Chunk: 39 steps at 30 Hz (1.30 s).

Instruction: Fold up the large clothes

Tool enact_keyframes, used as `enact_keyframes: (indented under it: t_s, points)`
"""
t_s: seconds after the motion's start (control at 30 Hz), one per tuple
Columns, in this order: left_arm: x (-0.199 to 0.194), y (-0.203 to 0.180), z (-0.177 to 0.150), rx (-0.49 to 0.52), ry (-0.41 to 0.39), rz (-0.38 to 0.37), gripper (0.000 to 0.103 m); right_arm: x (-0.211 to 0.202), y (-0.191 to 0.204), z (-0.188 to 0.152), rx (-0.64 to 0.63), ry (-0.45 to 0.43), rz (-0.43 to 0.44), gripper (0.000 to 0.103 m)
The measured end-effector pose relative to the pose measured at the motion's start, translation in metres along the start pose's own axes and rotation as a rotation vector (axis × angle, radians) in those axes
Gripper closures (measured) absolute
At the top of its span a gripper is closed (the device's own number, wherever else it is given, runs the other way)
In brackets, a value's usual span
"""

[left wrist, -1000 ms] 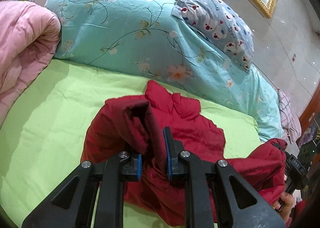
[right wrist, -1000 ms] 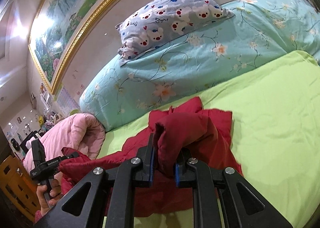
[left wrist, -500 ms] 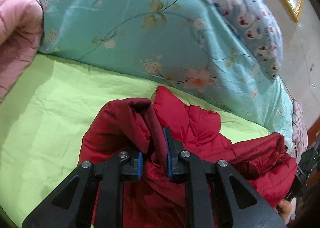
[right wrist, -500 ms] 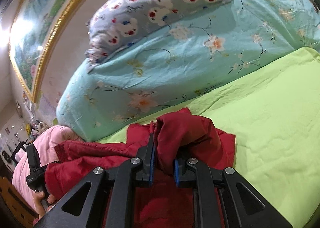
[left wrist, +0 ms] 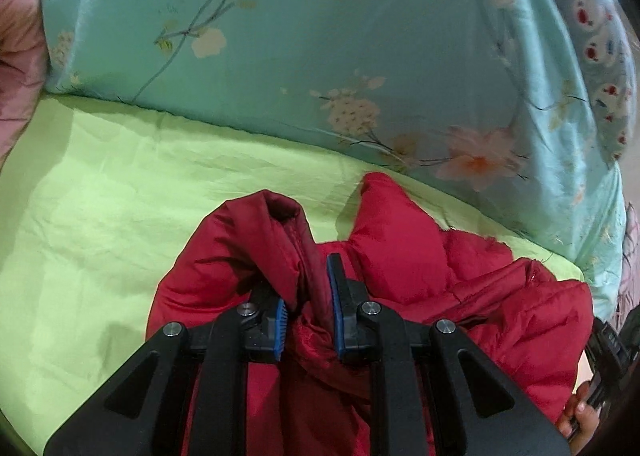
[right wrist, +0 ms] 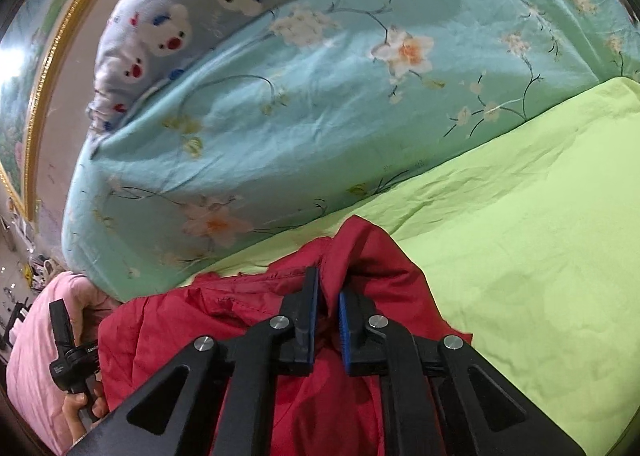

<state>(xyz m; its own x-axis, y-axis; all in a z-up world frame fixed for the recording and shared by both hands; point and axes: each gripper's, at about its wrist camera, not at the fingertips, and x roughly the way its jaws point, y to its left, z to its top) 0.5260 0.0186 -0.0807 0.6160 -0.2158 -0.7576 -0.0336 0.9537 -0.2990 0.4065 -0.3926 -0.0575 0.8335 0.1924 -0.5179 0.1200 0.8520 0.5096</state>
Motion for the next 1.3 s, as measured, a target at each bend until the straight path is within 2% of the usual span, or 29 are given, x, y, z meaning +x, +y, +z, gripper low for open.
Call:
enact_keyframes:
  t_s: [0.33,0.57,0.67,0.77,0.83,0.9,0.93,1.1,1.23,1.3]
  points:
    - [0.031,-0.007,0.025,-0.005,0.028,0.056,0.087,0.046,-0.013,0.012,0.001,0.032,-0.1,0.099]
    - [0.054,0.0,0.036,-0.038,0.096,0.067,0.083,0.075,-0.016,0.015,-0.006,0.079,-0.149,0.099]
    - [0.045,0.001,0.035,-0.043,0.075,0.053,0.081,0.084,-0.02,0.016,-0.002,0.094,-0.161,0.099]
    - [0.03,0.002,0.032,-0.008,0.049,0.051,0.077,0.091,-0.022,0.016,-0.001,0.105,-0.167,0.1]
    - [0.016,0.002,0.03,0.019,0.017,0.044,0.072,0.095,-0.022,0.015,0.001,0.107,-0.167,0.1]
    - [-0.001,0.005,0.026,0.039,-0.025,0.07,0.058,0.097,-0.022,0.014,0.001,0.106,-0.169,0.099]
    - [-0.01,0.008,0.023,0.044,-0.041,0.069,0.056,0.098,-0.022,0.014,0.0,0.107,-0.171,0.099]
    - [-0.041,0.014,0.003,0.035,-0.061,-0.016,0.055,0.107,-0.016,0.015,-0.004,0.112,-0.184,0.099]
    - [-0.06,-0.001,-0.022,0.07,-0.052,-0.087,0.055,0.101,-0.019,0.021,0.038,0.122,-0.151,0.088]
    - [-0.066,-0.008,-0.034,0.087,-0.038,-0.126,0.055,0.092,-0.018,0.024,0.042,0.101,-0.144,0.075]
